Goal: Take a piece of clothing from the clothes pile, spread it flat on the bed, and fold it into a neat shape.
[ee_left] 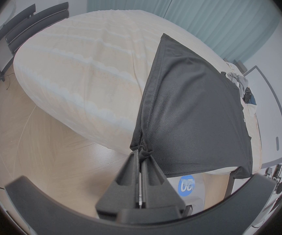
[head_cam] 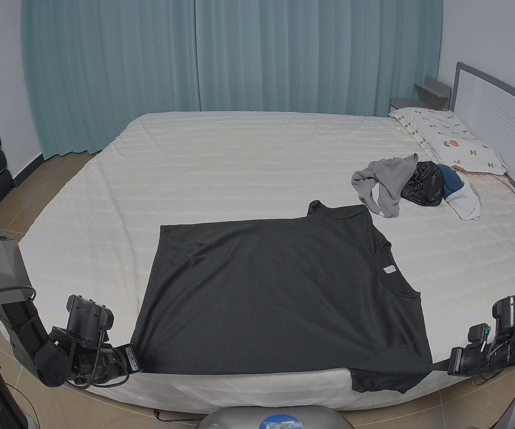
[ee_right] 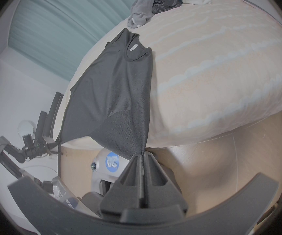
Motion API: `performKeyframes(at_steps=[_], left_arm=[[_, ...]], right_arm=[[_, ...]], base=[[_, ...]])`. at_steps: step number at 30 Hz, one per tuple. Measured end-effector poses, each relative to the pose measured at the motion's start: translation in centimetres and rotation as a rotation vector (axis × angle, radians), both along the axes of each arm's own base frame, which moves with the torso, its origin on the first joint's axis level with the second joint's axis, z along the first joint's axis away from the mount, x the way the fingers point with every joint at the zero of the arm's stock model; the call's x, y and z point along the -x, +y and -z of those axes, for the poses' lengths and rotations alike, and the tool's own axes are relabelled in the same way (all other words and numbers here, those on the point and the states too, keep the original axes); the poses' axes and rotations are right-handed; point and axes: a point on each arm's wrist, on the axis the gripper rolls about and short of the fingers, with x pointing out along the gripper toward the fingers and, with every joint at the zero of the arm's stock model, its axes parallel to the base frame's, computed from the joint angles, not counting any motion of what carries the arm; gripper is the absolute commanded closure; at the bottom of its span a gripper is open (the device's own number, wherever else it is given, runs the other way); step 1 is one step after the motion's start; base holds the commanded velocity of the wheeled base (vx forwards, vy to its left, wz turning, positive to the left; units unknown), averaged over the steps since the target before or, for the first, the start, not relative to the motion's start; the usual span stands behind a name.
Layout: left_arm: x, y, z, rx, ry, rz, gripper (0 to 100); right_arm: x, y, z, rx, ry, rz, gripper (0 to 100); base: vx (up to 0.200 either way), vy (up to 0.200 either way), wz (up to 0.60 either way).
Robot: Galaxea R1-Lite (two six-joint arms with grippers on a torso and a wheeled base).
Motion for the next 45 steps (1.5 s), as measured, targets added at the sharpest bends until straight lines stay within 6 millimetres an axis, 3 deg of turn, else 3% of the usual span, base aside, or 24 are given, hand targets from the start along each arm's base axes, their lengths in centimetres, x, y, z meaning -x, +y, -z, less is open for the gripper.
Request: performKeyframes(at_steps=[19,45], left_arm=[[1.9,0.4,0.6,-0.101,0.050,0.081,100],[5.5,1.2,0.1,-0.228,0.087,0.289,100]], right_arm=[[1.6,0.0,0.0,0.068,0.057,-0.130,100],[3.2,-0.2,-1.1,0.101,0.069,-0.173,100]], base=[[0.000,0.000,0.00],[0.000,0.000,0.00]])
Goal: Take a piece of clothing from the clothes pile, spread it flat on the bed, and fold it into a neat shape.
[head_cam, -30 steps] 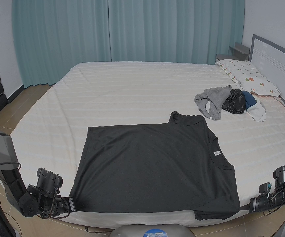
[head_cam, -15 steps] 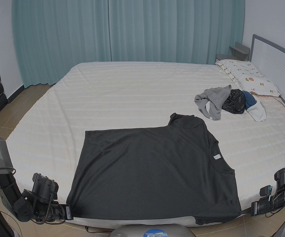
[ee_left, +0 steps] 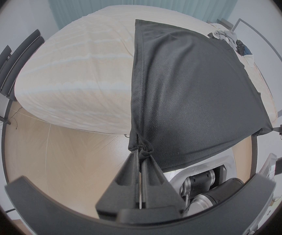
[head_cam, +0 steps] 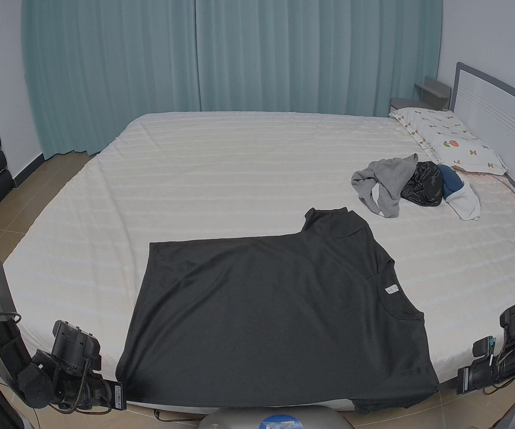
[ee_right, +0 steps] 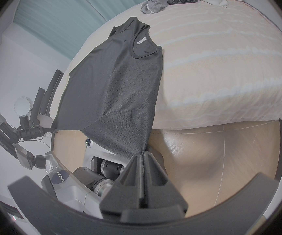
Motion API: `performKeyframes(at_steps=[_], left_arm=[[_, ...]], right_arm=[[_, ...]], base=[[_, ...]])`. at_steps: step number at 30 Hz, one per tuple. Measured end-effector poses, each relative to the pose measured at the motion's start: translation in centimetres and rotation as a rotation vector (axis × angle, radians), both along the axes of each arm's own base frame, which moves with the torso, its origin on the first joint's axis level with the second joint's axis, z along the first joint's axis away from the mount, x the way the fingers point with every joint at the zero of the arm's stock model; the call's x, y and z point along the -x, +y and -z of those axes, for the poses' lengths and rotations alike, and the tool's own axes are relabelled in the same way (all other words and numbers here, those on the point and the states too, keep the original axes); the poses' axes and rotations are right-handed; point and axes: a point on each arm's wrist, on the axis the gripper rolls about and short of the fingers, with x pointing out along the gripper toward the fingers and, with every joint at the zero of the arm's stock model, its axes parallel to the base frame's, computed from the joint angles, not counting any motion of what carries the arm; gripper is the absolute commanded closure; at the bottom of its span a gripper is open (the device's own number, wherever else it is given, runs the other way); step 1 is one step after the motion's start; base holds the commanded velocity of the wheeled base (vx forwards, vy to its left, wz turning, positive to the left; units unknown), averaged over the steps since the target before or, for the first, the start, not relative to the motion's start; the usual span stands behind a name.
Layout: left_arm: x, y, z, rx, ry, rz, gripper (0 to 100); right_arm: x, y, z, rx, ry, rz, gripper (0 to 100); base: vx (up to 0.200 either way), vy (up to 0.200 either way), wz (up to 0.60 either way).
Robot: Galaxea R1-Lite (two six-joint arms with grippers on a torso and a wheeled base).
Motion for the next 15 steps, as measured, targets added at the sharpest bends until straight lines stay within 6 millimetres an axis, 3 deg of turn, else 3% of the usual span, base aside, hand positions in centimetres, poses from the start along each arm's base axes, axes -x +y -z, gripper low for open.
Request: performKeyframes(at_steps=[8,15], left_arm=[[0.0,0.1,-0.3,0.001,-0.019,-0.010,100],[-2.1,-0.2,-1.4,0.084,-0.127,-0.191,100]], right_arm=[[0.0,0.0,-0.4,0.005,-0.029,-0.001,100],[-1.3,-0.3,-0.9,-0.005,-0.075,0.028,100]], base=[[0.000,0.000,0.00],[0.000,0.000,0.00]])
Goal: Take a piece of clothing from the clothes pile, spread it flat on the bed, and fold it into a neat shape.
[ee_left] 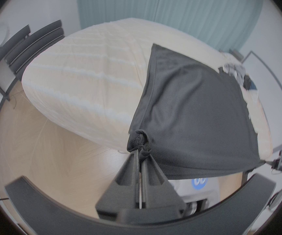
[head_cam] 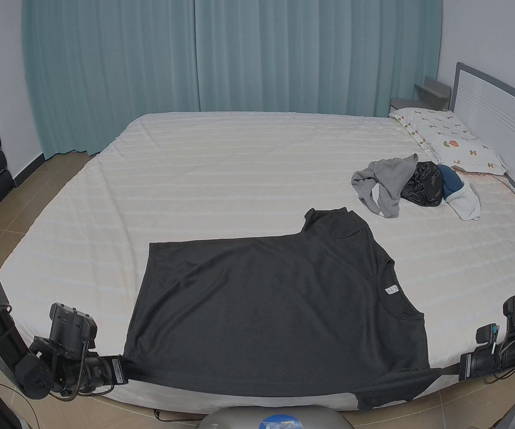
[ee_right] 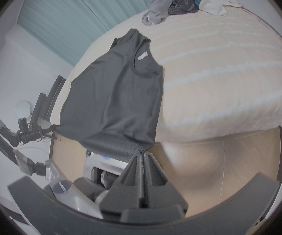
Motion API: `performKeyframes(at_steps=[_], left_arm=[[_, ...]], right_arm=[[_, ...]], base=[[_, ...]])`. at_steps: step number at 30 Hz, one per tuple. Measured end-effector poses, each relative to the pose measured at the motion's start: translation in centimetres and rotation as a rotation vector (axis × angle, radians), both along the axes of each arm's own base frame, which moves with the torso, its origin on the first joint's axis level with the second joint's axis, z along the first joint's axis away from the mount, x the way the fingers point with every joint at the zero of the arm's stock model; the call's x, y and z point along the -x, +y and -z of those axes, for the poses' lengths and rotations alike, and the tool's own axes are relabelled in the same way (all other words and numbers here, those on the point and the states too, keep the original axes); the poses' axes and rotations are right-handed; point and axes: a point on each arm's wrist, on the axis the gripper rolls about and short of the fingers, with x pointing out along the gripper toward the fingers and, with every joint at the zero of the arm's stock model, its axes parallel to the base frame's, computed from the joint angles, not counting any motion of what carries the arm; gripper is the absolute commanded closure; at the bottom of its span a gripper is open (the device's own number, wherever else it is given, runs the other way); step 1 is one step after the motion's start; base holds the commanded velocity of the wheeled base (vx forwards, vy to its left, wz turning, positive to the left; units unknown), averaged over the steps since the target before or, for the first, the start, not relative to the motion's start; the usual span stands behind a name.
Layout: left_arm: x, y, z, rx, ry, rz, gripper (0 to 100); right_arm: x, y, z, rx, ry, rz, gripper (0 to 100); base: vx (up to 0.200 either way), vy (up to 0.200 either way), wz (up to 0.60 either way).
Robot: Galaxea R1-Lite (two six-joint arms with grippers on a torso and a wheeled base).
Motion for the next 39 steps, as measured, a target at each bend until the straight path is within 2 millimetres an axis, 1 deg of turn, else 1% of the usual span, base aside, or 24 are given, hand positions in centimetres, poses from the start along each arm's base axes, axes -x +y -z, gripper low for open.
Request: performKeyframes(at_steps=[7,12,15,19,24,34,39], left_arm=[[-3.3,-0.7,-1.8,0.103,-0.139,-0.123,100],[-5.5,-1.2,-3.0,0.139,-0.228,-0.190,100],[-6.0,-1.4,-3.2,0.141,-0.244,-0.198,100],[-6.3,-1.4,-3.3,0.140,-0.251,-0.207,100],[-6.0,-1.2,-3.6,0.130,-0.261,-0.220,100],[-4.5,-0.8,-4.6,0.104,-0.213,-0.228,100],[-4.4,-0.9,-5.0,0.111,-0.230,-0.219,100]], right_arm=[[-4.0,-0.6,-1.8,-0.038,-0.103,0.091,100],[-6.3,-0.3,-3.1,-0.064,-0.161,0.111,100],[-7.4,-0.1,-3.8,-0.070,-0.194,0.107,100],[-8.5,0.1,-4.5,-0.080,-0.225,0.110,100],[-8.8,0.3,-4.9,-0.089,-0.241,0.108,100],[-7.7,0.5,-4.7,-0.098,-0.220,0.105,100],[-7.6,0.5,-5.3,-0.098,-0.246,0.108,100]], base=[[0.000,0.000,0.00],[0.000,0.000,0.00],[0.000,0.000,0.00],[0.000,0.000,0.00],[0.000,0.000,0.00],[0.000,0.000,0.00],[0.000,0.000,0.00]])
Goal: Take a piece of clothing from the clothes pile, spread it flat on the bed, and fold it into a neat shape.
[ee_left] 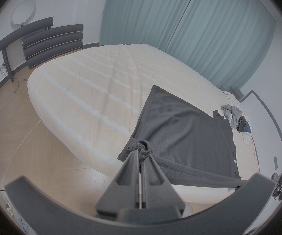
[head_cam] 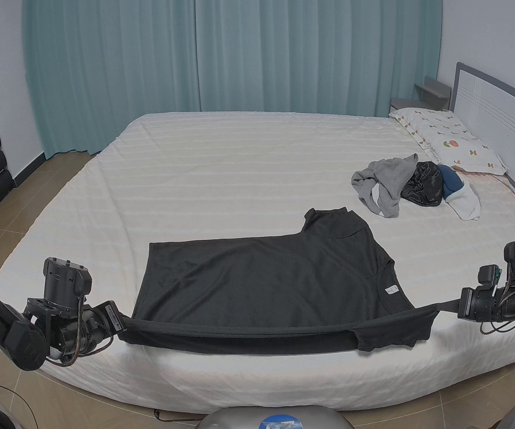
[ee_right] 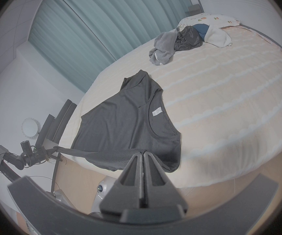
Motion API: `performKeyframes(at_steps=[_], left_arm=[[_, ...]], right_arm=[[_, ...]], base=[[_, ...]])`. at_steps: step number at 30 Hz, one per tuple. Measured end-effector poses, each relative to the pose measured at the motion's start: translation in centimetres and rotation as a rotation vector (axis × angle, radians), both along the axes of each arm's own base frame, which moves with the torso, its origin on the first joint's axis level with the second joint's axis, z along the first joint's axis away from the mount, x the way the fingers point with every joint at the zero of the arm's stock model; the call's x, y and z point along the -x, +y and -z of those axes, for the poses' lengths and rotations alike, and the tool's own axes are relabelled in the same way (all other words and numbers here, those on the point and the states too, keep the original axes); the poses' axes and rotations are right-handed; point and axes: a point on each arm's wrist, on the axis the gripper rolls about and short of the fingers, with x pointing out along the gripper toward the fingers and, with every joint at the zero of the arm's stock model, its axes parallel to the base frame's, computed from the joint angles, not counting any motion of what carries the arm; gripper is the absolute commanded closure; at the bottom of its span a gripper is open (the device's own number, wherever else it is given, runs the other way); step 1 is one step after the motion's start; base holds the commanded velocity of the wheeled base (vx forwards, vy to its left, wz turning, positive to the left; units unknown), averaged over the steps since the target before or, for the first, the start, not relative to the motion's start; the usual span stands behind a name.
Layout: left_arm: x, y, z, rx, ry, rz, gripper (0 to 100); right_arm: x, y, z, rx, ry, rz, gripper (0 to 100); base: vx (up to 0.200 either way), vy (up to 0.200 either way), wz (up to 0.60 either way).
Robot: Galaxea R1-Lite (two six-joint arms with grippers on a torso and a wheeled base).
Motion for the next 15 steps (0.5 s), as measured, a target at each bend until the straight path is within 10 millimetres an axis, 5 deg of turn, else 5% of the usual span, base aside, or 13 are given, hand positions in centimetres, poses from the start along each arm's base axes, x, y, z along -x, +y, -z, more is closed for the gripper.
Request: performKeyframes(at_steps=[15], left_arm=[[-2.9,-0.6,0.9,0.007,0.008,-0.007,100]], right_arm=[[-2.9,0.7,-0.4,-0.005,-0.018,-0.024,100]], base=[[0.000,0.000,0.00]])
